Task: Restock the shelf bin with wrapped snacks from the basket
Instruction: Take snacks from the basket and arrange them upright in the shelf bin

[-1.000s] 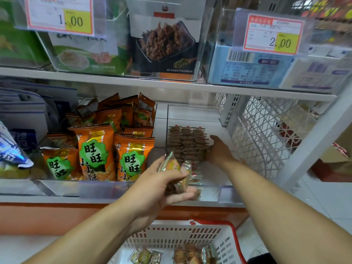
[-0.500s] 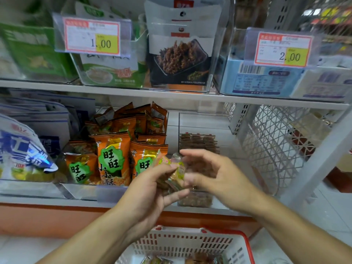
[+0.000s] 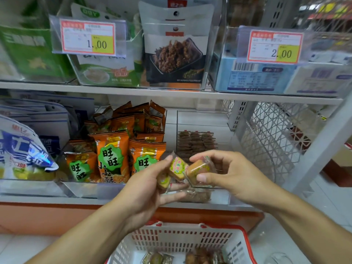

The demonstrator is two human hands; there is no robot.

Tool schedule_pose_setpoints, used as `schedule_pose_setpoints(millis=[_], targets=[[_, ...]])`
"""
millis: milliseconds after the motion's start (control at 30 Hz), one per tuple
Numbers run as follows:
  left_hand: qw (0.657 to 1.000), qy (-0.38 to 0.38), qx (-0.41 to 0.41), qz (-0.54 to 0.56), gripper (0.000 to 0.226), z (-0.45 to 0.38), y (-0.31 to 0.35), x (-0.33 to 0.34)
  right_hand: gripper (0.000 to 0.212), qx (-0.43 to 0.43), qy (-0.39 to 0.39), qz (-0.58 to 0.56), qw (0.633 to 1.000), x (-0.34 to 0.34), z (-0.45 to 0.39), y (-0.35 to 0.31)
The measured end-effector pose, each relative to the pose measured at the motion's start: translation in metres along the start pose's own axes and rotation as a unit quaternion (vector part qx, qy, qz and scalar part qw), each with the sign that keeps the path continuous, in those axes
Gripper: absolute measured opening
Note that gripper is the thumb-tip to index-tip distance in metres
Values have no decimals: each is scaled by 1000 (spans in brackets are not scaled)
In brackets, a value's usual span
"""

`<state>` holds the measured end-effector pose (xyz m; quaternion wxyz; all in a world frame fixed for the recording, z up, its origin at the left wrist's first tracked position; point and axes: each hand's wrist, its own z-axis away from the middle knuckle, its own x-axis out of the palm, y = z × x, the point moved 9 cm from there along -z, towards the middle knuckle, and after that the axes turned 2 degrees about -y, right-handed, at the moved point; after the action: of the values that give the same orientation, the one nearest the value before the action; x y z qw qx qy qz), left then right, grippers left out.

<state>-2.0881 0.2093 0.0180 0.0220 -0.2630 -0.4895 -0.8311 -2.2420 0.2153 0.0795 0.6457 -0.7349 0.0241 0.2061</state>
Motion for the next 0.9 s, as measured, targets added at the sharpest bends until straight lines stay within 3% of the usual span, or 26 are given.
schedule_pose_setpoints(millis=[200,300,433,533,633,767,900], targets=[[979,-38,18,-201,57,-2,-1,5,70,22,-63,100,993,8,4,6],[976,-62,8,-210,53,-1,-6,10,63,11,-112,169,979,18,7,5],[987,-53,24,-149,57,-3,-3,9,40,15,-27,85,996,1,7,5],[998,-15,-3,-54,77,-4,-5,2,40,60,27,-73,995,-9,6,16],[997,13,-51,60,79,-3,-13,-2,48,97,5,-187,978,-3,4,24],[986,-15,-43,163,74,-8,-13,7,38,89,-20,-194,977,10,6,21],[989,-2,-21,148,59,-8,-11,7,43,83,-47,-90,991,23,11,17]])
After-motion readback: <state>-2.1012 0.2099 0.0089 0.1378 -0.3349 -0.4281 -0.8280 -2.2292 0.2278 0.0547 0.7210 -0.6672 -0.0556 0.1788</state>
